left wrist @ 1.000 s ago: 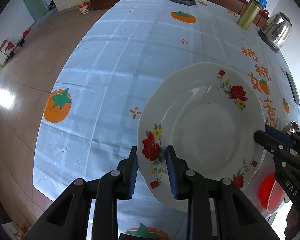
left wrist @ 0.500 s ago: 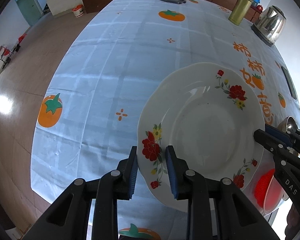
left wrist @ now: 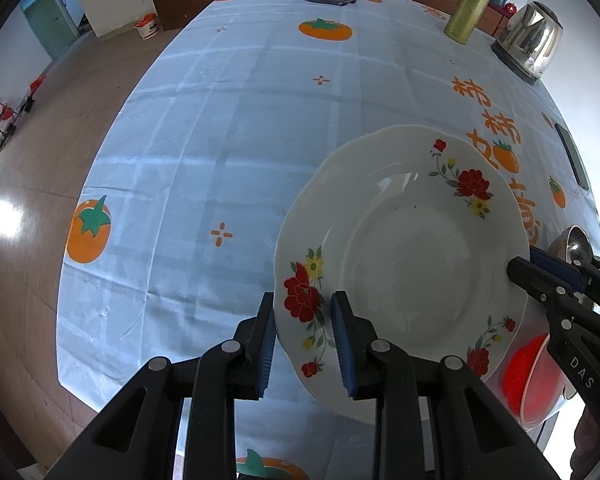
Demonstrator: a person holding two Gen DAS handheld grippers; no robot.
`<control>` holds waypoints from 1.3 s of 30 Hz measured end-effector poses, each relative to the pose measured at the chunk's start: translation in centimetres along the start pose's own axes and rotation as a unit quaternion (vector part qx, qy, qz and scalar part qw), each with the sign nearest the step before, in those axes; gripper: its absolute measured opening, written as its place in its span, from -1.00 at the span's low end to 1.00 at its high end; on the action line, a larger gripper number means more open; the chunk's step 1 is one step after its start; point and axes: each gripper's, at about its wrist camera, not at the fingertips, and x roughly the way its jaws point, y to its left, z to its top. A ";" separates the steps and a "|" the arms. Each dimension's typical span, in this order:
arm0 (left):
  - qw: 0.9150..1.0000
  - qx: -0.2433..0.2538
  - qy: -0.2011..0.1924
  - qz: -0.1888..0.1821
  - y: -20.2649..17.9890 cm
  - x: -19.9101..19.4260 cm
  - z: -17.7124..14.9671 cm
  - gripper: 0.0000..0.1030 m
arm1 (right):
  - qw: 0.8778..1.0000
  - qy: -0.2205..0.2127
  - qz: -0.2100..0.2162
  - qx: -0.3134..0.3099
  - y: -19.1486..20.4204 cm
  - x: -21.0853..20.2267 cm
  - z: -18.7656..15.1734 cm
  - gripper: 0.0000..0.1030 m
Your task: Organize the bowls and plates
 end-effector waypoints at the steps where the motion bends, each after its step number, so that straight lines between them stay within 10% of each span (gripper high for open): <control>1: 1.000 0.002 0.000 -0.001 -0.2 0.0 0.0 -0.43 | 1.000 0.000 -0.001 0.001 -0.1 0.0 0.0 -0.68; 39: 0.999 0.037 0.024 -0.018 -4.4 2.3 1.4 -0.43 | 0.999 0.014 -0.017 0.031 -4.6 0.6 -0.9 -0.67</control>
